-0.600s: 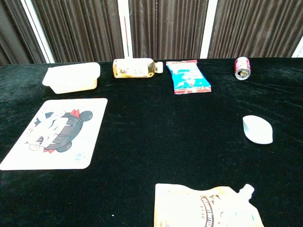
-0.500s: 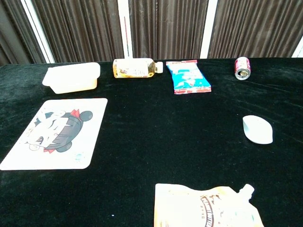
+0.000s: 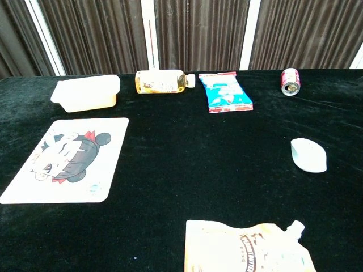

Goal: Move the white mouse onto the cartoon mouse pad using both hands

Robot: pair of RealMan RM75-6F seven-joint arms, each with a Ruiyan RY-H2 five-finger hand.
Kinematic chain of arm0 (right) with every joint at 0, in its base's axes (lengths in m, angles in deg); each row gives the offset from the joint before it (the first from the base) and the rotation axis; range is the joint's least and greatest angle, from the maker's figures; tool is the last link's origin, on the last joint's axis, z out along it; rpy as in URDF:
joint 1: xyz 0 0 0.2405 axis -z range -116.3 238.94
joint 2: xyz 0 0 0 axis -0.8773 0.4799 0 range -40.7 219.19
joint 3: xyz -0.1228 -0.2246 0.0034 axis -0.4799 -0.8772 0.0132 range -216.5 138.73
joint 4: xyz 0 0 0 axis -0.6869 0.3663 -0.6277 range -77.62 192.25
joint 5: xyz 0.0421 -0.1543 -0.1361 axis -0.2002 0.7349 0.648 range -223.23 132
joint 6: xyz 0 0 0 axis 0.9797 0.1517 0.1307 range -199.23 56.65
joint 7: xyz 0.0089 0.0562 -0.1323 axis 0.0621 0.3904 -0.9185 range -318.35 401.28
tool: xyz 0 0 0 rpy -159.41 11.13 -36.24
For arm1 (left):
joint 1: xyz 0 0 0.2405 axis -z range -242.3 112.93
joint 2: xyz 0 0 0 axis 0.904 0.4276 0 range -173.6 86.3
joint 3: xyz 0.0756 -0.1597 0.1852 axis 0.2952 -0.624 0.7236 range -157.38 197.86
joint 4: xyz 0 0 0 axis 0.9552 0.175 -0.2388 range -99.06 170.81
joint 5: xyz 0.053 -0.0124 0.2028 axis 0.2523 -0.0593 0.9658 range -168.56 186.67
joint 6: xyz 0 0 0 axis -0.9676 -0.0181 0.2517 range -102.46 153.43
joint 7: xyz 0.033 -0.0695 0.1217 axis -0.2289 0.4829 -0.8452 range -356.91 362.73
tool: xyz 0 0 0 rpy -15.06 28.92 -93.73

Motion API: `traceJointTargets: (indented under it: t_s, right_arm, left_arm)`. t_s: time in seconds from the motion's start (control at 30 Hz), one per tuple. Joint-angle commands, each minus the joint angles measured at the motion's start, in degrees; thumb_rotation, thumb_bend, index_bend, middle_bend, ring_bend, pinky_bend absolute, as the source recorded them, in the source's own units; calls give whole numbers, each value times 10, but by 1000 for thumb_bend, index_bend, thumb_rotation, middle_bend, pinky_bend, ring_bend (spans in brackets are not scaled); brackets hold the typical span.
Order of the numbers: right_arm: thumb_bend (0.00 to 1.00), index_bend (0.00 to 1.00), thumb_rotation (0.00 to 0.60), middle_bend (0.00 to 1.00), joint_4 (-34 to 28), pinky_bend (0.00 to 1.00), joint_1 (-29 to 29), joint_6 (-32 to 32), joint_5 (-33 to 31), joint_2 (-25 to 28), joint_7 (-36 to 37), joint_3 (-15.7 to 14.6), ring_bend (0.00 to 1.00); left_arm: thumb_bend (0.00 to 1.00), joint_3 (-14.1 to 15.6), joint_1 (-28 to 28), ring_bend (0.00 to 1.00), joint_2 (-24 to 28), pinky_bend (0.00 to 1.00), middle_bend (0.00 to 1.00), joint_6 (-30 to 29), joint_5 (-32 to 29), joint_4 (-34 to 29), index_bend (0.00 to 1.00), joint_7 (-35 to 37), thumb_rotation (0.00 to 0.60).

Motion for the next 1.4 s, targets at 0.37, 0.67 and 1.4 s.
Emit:
traceJointTargets:
  t_s: [0.37, 0.67, 1.4]
  right_arm:
    - [0, 98, 600, 161, 346, 2, -198, 39, 202, -116, 100, -47, 5]
    - [0, 133, 600, 249, 557, 90, -248, -17, 257, -213, 157, -104, 89]
    - [100, 220, 600, 388, 750, 381, -240, -71, 221, -324, 238, -179, 258]
  left_arm:
    - [15, -16, 12, 0, -28, 0, 0, 13, -35, 18, 0, -38, 600]
    - [14, -25, 27, 0, -44, 0, 0, 37, -70, 34, 0, -64, 600]
    - [15, -30, 34, 0, -50, 0, 0, 43, -96, 42, 0, -69, 600]
